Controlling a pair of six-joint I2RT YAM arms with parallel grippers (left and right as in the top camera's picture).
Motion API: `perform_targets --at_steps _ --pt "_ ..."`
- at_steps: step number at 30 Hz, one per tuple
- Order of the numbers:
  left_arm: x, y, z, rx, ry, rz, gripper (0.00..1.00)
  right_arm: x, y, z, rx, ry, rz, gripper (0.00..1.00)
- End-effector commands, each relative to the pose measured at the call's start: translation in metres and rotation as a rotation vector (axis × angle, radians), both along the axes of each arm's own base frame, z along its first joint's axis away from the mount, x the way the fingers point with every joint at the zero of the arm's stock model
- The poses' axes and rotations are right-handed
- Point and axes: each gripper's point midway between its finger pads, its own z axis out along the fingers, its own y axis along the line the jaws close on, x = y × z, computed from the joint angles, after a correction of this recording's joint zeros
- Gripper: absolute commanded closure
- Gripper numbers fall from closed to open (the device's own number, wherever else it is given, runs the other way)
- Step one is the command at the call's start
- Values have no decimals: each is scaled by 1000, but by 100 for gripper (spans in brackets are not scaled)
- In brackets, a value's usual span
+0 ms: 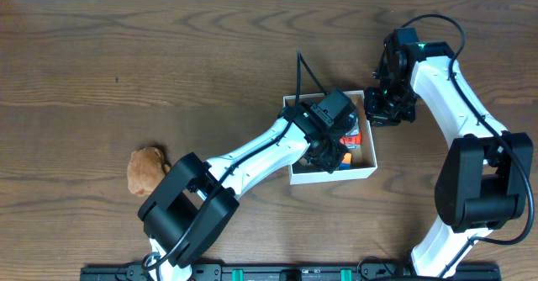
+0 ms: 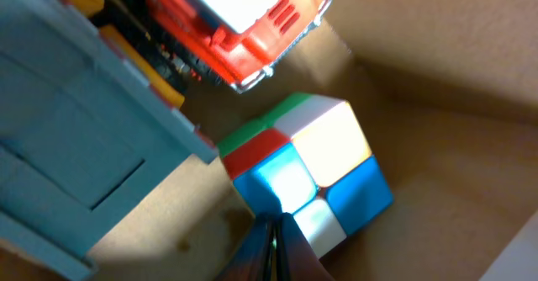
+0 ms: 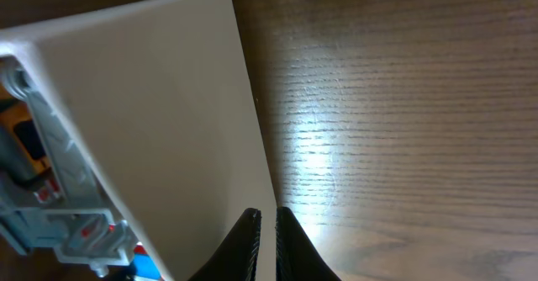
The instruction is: Pack container
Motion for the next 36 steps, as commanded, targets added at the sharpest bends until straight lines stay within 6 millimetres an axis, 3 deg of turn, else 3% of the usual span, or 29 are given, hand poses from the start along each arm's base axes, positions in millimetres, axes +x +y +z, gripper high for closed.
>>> perform_targets --at_steps 1,11,28,36 --pt "-1 -4 -5 -13 15 0 94 -1 7 -3 16 13 -30 90" --pt "2 -23 5 -110 4 -22 94 4 38 5 205 5 -45 87" --pt "8 -29 8 -137 -21 -23 94 14 18 4 195 -22 -96 86" --pt "10 -32 10 -150 -50 -56 94 16 32 14 337 -28 -88 85"
